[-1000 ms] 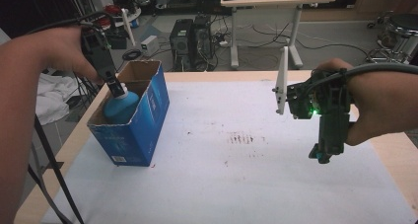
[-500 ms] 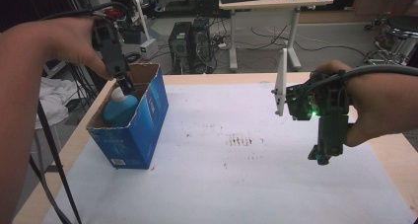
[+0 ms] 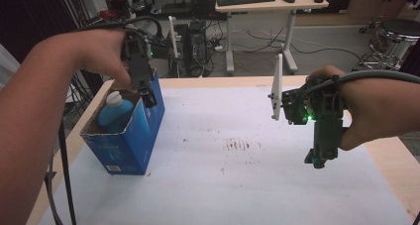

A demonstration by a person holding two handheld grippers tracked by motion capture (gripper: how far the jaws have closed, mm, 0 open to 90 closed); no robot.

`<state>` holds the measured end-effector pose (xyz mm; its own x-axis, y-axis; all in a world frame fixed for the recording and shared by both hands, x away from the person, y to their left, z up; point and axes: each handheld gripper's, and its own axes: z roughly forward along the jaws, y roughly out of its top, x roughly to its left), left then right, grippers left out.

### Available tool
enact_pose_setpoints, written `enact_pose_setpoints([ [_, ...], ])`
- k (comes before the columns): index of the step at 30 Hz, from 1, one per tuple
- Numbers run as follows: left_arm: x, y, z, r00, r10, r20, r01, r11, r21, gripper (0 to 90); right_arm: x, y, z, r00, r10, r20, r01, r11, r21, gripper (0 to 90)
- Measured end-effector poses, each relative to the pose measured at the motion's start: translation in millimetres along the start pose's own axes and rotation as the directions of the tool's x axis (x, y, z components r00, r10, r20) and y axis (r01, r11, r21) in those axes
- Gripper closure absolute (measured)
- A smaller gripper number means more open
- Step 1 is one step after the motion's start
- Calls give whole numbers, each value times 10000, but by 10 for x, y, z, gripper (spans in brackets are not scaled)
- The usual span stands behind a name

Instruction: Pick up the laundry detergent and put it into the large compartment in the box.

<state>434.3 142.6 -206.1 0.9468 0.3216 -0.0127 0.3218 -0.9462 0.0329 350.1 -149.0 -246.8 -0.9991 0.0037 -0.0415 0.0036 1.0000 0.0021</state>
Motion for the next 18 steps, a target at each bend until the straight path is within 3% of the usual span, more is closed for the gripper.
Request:
enact_pose_setpoints([
  [9,9,261,297,9961,848,245,-857,9956,366,34,-81,16,40,10000,41,-59,-40,10000,62,105],
  [13,27,299,397,9935,1052,443,-1072,9931,473,35,-158,17,78,10000,-63,-76,65,9998,209,105],
  [17,21,297,442,9919,1158,524,-1189,9911,598,35,-209,19,96,9995,218,-218,-214,9996,197,105],
  [18,8,289,457,9907,1241,556,-1267,9908,479,35,-248,15,100,9998,29,-213,-26,9998,172,105],
])
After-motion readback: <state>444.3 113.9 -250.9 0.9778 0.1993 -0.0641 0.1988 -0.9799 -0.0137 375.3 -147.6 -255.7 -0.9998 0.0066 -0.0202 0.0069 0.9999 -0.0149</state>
